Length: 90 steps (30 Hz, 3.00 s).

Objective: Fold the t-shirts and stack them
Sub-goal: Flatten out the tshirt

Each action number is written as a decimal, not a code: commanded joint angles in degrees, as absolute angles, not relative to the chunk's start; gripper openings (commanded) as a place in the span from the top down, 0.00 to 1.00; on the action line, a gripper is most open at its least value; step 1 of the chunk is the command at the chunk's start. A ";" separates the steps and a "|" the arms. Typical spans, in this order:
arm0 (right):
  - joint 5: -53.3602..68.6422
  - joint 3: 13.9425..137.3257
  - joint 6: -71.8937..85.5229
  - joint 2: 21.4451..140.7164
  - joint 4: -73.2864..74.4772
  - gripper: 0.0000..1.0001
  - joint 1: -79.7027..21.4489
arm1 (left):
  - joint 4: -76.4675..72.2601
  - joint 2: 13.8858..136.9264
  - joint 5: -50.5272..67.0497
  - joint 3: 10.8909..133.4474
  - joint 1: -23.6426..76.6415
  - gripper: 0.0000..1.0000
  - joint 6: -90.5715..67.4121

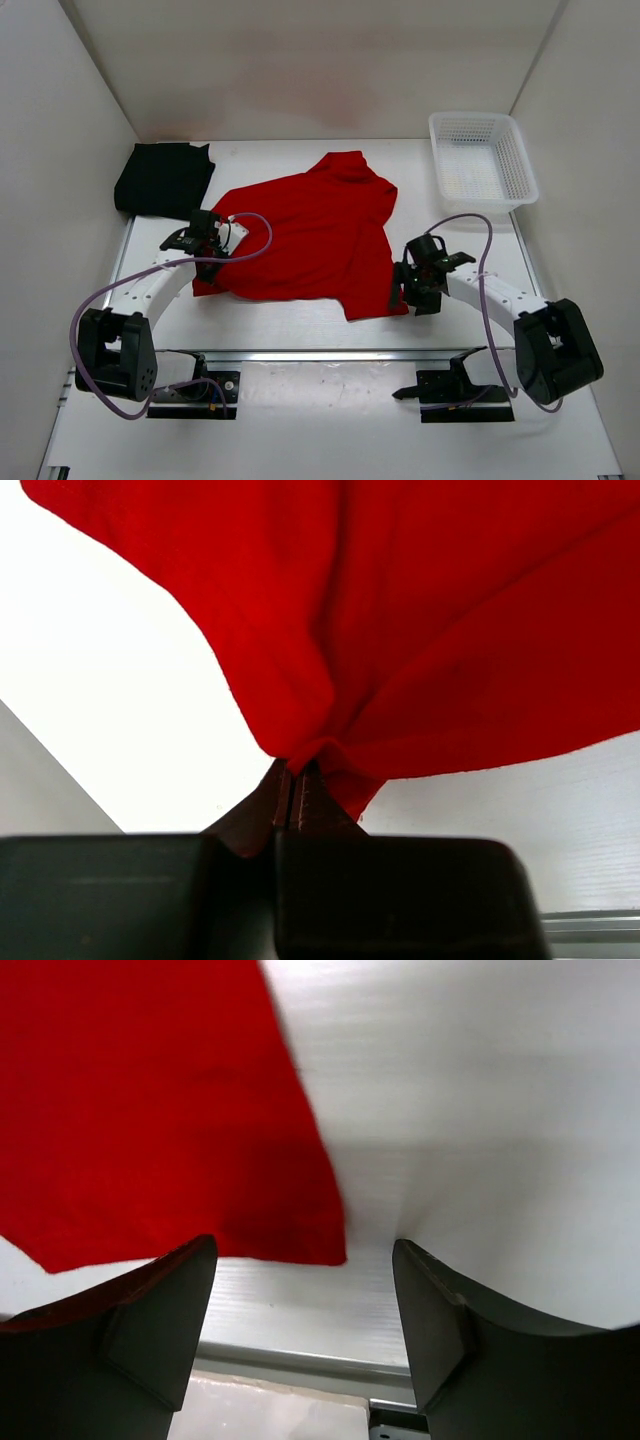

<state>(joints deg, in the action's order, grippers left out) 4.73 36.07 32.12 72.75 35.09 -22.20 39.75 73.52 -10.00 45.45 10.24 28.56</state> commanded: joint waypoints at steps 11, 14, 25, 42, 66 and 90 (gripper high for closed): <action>4.90 34.02 31.38 81.65 28.49 1.00 -23.47 | 37.53 73.21 -12.56 46.76 10.02 1.00 28.92; 9.30 32.78 30.24 79.37 24.88 1.00 -22.85 | 37.09 73.21 -12.75 45.18 10.11 1.00 29.00; 4.84 83.42 13.19 88.23 35.40 1.00 -11.79 | 35.06 91.20 -16.60 79.45 10.55 1.00 26.11; -11.52 56.37 28.28 56.53 54.22 1.00 -20.64 | 34.54 74.80 -11.26 66.74 11.08 1.00 27.59; -5.25 102.42 9.06 87.85 44.37 1.00 -10.37 | 45.40 106.20 -18.72 115.23 11.61 1.00 22.61; -12.23 58.82 33.90 52.31 56.87 1.00 -30.83 | 31.90 72.08 -13.53 51.98 15.30 1.00 23.20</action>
<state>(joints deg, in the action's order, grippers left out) -14.68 62.85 24.45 56.73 53.95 -27.57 30.24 79.02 -14.31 57.47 15.38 22.41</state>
